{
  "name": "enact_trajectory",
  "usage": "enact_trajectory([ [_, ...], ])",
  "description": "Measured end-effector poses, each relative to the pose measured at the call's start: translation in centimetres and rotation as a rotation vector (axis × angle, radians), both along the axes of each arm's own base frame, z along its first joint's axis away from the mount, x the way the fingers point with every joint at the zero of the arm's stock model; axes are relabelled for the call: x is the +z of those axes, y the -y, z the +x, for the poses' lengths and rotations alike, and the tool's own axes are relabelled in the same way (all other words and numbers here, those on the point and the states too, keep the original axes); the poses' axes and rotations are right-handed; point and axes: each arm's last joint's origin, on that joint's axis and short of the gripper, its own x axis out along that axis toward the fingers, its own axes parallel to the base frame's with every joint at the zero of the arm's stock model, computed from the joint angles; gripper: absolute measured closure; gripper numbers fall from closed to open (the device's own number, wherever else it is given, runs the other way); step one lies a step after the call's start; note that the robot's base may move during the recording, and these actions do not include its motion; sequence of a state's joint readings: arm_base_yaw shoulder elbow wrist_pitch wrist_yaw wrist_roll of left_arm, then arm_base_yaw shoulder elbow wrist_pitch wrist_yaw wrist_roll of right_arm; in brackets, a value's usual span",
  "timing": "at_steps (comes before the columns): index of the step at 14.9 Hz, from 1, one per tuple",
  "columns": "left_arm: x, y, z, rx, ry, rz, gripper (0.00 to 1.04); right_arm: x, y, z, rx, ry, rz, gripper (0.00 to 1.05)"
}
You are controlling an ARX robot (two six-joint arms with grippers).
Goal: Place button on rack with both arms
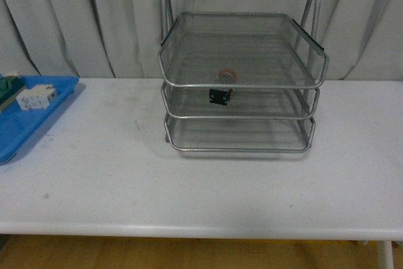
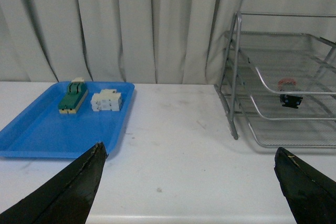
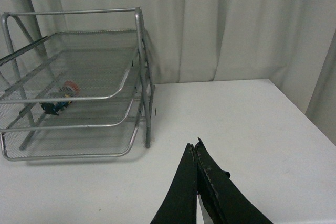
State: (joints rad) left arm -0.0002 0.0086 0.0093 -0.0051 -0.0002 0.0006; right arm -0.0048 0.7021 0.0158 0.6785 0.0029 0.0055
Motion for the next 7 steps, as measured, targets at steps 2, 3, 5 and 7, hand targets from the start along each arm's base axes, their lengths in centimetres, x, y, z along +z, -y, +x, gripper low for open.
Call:
enact_trajectory([
  [2,0.0,0.0,0.0,0.0,0.0,0.0,0.07,0.1,0.0,-0.6,0.0,0.004,0.0,1.03],
  [3,0.0,0.0,0.0,0.0,0.0,0.0,0.07,0.3,0.0,-0.9,0.0,0.008,0.0,1.03],
  [5,0.0,0.0,0.0,0.0,0.0,0.0,0.07,0.5,0.0,-1.4,0.0,0.016,0.0,1.03],
  [7,0.0,0.0,0.0,0.0,0.0,0.0,0.07,0.5,0.0,-1.9,0.0,0.018,0.0,1.03],
])
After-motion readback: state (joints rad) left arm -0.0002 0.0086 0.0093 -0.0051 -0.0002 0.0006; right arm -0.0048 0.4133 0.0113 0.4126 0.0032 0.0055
